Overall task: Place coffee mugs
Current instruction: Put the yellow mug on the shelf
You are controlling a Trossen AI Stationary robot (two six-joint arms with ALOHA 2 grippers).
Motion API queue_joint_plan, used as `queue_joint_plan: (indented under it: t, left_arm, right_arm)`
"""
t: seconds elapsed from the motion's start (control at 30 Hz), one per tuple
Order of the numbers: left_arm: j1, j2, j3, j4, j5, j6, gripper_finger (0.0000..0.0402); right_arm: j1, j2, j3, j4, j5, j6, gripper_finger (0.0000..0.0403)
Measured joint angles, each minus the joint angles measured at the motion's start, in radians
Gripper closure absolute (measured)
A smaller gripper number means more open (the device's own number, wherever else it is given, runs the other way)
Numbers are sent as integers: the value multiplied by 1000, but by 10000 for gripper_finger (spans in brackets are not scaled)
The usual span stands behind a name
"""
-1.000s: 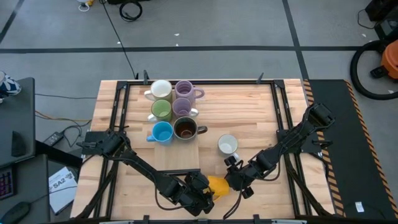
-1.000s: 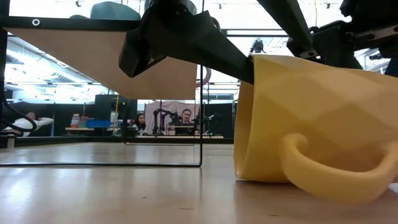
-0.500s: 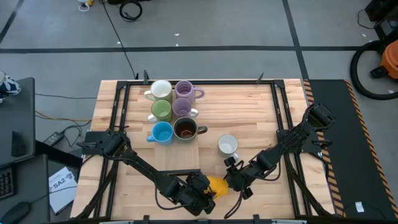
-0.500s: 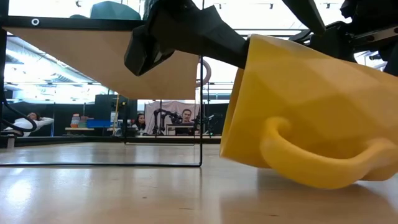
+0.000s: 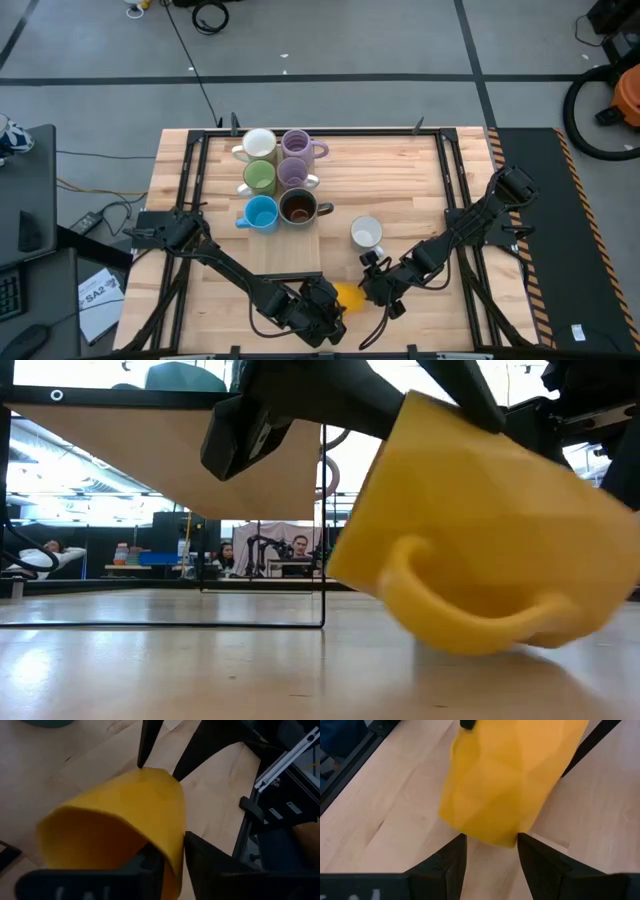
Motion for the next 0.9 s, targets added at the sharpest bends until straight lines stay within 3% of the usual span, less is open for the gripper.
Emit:
queue_joint_plan:
  t: [0.2, 0.9]
  left_arm:
    - [0, 0, 0, 1, 0, 2, 368]
    - [-34, -22, 2, 1, 33, 10, 368]
  right_arm:
    - [0, 0, 4, 8, 1, 2, 221]
    - [1, -53, 4, -39, -26, -3, 222]
